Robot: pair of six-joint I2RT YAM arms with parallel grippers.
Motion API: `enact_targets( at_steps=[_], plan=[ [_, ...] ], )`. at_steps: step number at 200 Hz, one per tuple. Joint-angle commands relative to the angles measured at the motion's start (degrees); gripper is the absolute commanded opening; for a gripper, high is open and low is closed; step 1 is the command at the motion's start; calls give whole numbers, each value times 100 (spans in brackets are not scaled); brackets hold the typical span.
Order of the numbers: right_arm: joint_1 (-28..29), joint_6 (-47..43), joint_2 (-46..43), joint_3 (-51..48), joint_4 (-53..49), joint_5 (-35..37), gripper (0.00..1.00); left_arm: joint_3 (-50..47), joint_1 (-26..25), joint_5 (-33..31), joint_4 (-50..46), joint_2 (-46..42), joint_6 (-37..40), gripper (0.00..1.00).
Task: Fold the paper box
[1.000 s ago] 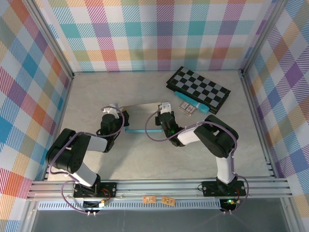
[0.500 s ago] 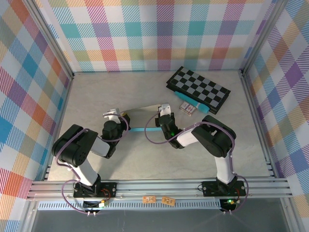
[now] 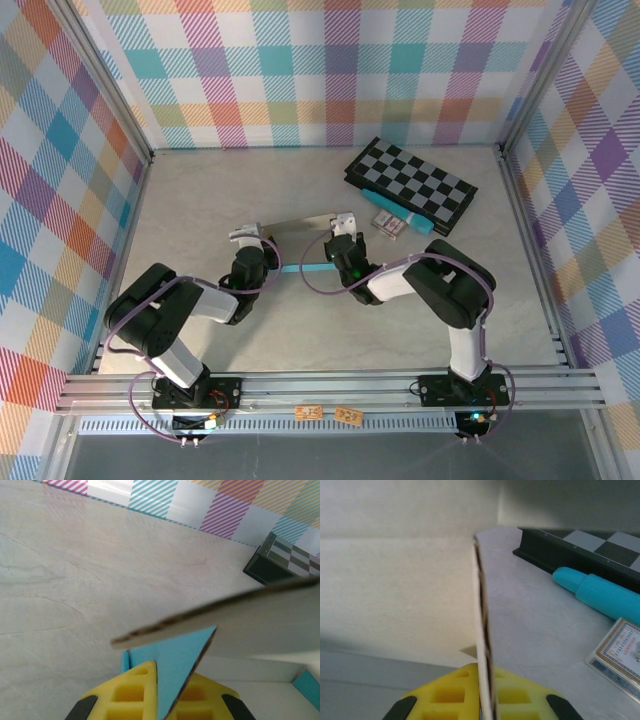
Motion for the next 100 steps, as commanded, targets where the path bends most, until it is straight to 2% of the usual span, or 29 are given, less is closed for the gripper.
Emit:
enact_targets(
  at_steps=[1,23,46,100],
  plan=[
    [-38,344,-188,-37,-1164,-323,11,-158,-269,384,-1715,459,95,0],
    [-87,548,-345,-25,-1439,-460,15,-77,-332,272,-1795,524,120,0],
    [-116,668,-555,-29,-1637,-615,25,-3,-379,207,-1848,588,151,0],
    [-287,1092,-1119,-140,-2115,-1089,31,199,-442,160,-1961,719,226,0]
  ],
)
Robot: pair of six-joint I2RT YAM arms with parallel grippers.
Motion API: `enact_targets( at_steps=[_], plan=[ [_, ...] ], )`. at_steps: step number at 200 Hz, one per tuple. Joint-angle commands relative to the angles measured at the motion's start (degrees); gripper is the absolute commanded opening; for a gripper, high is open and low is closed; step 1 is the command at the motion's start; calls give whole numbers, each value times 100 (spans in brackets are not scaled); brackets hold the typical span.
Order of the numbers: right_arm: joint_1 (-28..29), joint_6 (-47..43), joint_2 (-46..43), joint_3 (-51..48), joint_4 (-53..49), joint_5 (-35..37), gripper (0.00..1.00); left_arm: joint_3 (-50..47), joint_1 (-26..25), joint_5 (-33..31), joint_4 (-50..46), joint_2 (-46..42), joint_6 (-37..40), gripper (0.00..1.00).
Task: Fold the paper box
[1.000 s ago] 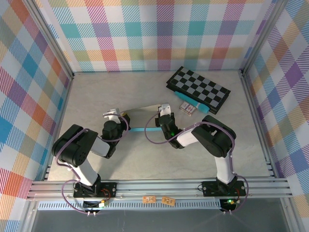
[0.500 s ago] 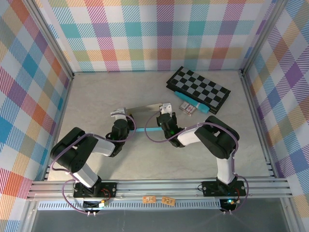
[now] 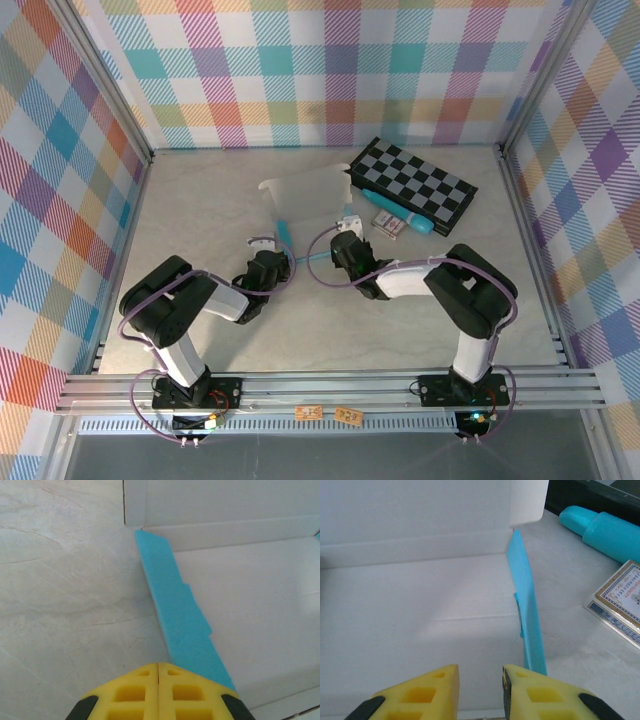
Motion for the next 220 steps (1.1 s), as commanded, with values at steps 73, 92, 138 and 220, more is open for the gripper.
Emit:
enact_targets(
  at_steps=[73,92,138,220],
  plan=[
    [-610,138,-1660,77,-1510,-1184,46,994,-94,263,-3009,-810,-94,36],
    [-1420,-125,-1867,390,-1805,-2659,56,1593,-3,402,-3833,-1296,65,47],
    [-2393,-736,-1093,2157,-3418,-4007,53,3110,860,1319,-5610,-1197,-123,48],
    [-2319,848,-163,2640,-3466,-4736,48,2366,439,1882,-4814,-995,-3919,42]
  ],
)
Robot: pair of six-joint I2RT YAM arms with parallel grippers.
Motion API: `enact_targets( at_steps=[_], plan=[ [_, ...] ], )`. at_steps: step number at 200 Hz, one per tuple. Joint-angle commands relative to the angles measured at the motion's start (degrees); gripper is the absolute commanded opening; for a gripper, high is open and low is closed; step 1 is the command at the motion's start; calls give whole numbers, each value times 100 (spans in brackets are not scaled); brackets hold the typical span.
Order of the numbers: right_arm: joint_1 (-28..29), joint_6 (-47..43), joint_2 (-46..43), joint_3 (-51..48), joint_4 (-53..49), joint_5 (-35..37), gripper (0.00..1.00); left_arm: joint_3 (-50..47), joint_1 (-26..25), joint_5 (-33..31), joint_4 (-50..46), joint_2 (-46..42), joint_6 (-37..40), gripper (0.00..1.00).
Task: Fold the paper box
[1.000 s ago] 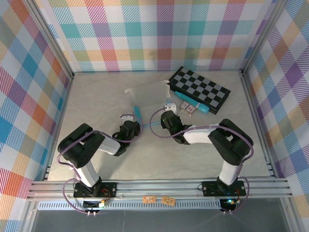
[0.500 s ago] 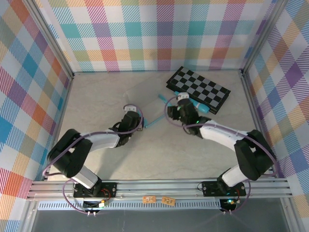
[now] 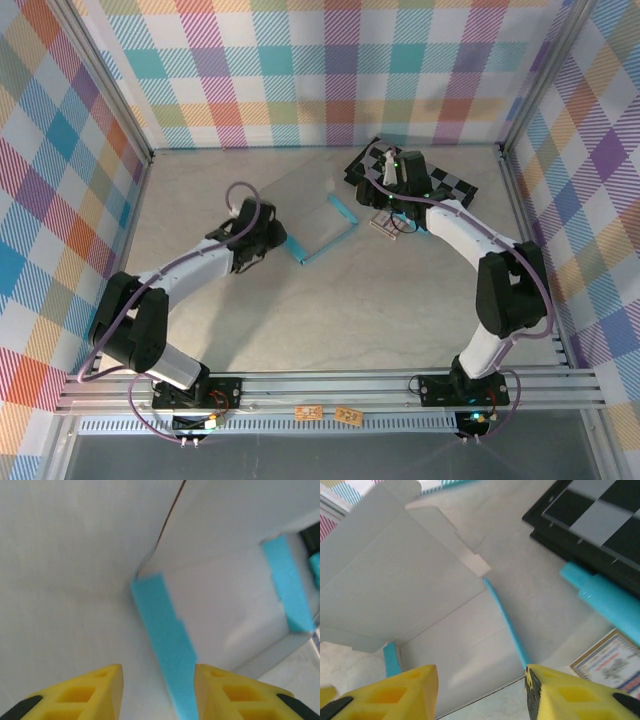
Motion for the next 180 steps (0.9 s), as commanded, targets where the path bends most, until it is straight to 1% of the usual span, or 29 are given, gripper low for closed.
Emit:
enact_targets(
  at_steps=[1,15,28,42,48,70,93,112,136,180],
  plan=[
    [142,504,271,127,-192,-315,48,-228,-287,344,902,170,-1381,42],
    [179,500,504,230,-177,-271,49,-111,-380,247,1063,432,-1521,43],
    [181,287,819,562,-487,-170,49,29,-368,221,1016,693,-1602,43],
    [186,-97,1223,1020,-1005,-45,49,284,-370,56,383,877,-1642,43],
    [186,-300,1385,1209,-1180,-8,49,314,-367,44,272,919,-1656,43],
    [208,-912,1850,1703,-1520,-57,50,252,-372,-49,119,860,-1773,43],
    [208,-1331,2238,2093,-1789,400,51,292,-359,-182,-272,628,-1781,44],
    [208,-1664,2452,2294,-1810,363,52,288,-303,-85,-429,464,-1698,45],
    [208,-1765,2725,2559,-1851,150,52,224,-173,193,-491,401,-1588,46],
    [243,-1839,3250,3239,-2198,73,47,121,58,496,-447,302,-1355,47]
  ],
)
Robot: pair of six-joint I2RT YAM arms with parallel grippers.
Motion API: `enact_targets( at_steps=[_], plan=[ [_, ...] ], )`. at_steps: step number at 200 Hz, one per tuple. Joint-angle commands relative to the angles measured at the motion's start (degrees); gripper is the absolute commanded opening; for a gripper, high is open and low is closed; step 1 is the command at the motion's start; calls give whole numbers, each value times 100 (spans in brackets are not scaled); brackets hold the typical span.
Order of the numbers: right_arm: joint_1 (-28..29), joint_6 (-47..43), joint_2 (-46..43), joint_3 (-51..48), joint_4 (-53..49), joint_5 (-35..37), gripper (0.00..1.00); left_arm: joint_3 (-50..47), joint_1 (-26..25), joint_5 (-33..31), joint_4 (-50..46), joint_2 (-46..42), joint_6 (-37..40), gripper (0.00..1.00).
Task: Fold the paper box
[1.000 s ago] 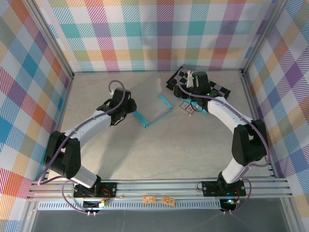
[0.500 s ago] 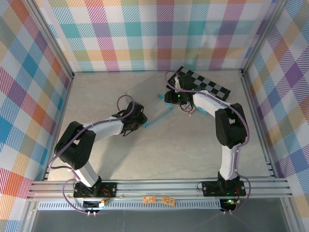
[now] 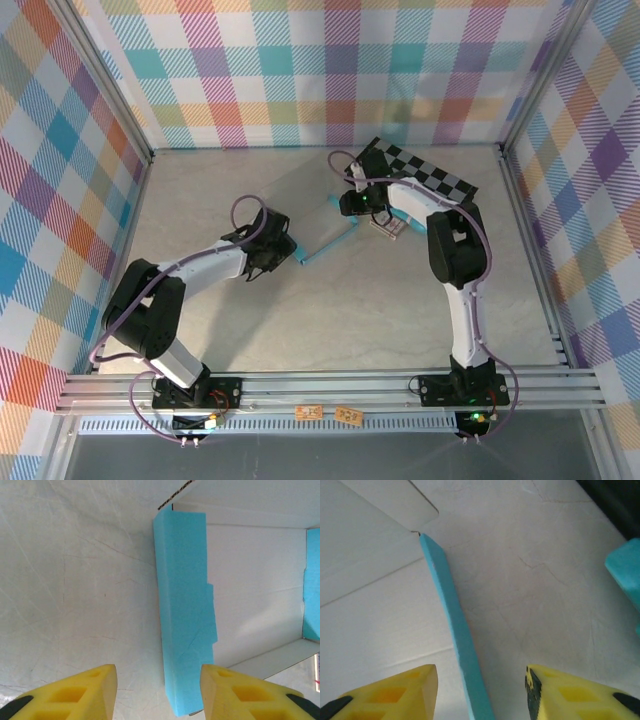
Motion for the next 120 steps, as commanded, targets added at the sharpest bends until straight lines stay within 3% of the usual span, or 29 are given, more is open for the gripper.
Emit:
enact_targets(
  at_steps=[1,37,81,120],
  plan=[
    [59,-231,229,386,-355,-154,47,-39,153,258,-199,-163,204,47],
    [197,-200,417,756,-913,89,40,9,428,588,-100,11,418,46],
    [394,-68,207,378,-1038,479,30,151,575,925,-36,385,693,45],
    [585,-29,-184,-228,-849,888,13,279,588,1051,46,595,946,43]
  ],
)
